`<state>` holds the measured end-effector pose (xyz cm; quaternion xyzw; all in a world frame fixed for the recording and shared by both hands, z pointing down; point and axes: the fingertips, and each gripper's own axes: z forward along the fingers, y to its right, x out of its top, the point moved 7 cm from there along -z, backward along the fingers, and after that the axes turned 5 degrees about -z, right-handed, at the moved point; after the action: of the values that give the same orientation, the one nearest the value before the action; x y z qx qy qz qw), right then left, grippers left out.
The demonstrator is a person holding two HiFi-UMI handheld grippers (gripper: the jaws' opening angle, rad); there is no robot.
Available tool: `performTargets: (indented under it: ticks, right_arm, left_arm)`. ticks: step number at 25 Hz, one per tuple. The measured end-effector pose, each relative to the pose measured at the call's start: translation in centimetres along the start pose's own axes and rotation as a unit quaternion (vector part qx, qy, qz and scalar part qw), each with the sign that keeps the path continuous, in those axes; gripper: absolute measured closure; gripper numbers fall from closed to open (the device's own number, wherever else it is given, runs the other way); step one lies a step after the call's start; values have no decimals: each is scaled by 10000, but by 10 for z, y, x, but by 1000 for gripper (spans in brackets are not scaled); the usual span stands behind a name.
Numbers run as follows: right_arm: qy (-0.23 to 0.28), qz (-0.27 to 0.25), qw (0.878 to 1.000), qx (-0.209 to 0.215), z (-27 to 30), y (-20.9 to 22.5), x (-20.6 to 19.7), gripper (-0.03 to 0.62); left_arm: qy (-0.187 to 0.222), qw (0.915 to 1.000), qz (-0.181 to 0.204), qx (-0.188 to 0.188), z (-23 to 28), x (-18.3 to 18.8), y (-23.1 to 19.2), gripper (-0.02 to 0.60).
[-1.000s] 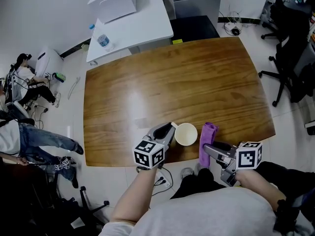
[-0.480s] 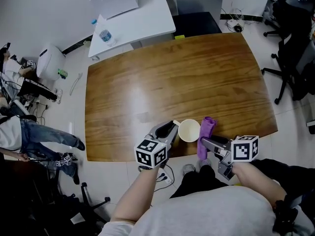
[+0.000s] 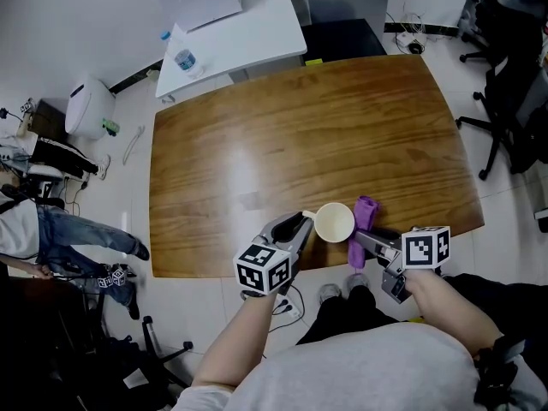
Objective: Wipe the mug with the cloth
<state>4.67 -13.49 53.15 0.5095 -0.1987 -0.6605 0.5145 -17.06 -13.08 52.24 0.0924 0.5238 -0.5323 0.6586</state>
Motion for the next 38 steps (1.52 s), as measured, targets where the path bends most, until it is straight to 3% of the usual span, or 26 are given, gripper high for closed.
performTargets:
  ticks: [9, 12, 16, 20, 27, 33, 38]
  right_arm:
    - [441, -41, 9987, -258, -21, 17, 27, 464]
    - [566, -43, 9981, -254, -34, 11, 28, 464]
    - [548, -84, 9984, -73, -45, -5, 21, 464]
    - [450, -117, 9989, 38, -43, -15, 14, 464]
    - [634, 60, 9978, 209, -29, -13, 14, 464]
    - [325, 166, 9989, -285, -15, 19, 6, 464]
    - [228, 151, 9988, -395, -9, 24, 10, 465]
  left_arm:
    - [-304, 9985, 176, -422, -3, -10, 20, 531]
    - [-244, 9973, 512, -469, -6, -6, 20, 526]
    - [-369, 9909, 983, -848, 1, 3, 22, 456]
    - [-507, 9870, 1036, -1120, 6, 7, 23, 485]
    - [-549, 9860, 1099, -1131, 5, 4, 31, 503]
    - [-463, 9880, 946, -1132, 6, 1, 34, 505]
    - [-468, 9883, 907, -1130, 6, 0, 33, 506]
